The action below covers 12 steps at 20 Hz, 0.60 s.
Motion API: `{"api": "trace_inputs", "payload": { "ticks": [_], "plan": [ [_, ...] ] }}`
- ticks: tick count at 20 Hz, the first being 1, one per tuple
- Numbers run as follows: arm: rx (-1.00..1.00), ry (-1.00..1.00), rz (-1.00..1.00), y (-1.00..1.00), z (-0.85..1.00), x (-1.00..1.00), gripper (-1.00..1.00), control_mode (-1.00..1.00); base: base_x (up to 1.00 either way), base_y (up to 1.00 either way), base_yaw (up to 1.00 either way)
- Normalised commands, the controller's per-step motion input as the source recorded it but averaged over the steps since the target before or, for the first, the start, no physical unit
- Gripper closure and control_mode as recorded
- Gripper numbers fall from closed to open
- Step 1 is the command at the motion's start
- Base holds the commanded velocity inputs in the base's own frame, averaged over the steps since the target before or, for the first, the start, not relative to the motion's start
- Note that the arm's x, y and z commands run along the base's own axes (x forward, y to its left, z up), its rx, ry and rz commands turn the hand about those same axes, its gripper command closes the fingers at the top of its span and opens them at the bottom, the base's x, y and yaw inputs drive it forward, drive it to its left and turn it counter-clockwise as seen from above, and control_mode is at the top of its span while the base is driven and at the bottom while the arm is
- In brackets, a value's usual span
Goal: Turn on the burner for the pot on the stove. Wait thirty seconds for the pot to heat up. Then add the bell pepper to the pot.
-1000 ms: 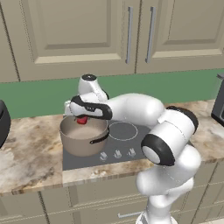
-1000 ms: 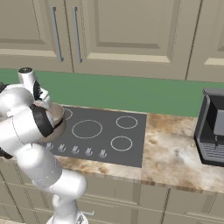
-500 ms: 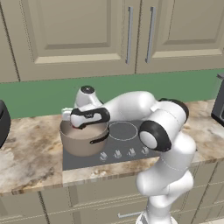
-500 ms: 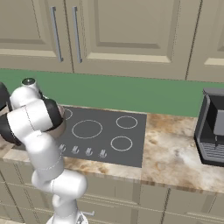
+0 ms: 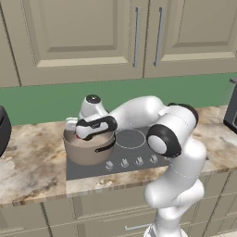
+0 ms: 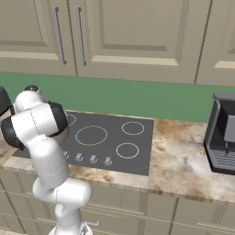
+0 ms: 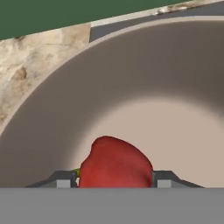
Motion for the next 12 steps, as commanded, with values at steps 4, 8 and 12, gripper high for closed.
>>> {"api": "trace_inputs", "payload": {
  "ticks": [4,8,12],
  "plan": [
    [-0.02,-0.13,0.0,0.0,-0.24,0.24,-1.0,-1.0,0.0,0.0,0.0],
    [0.0,-0.03,0.0,0.0,-0.04,0.03,-1.0,-1.0,0.0,0.0,0.0],
    [0.0,0.0,0.0,0.0,0.0,0.0,-1.0,-1.0,0.0,0.0,0.0]
  ]
}}
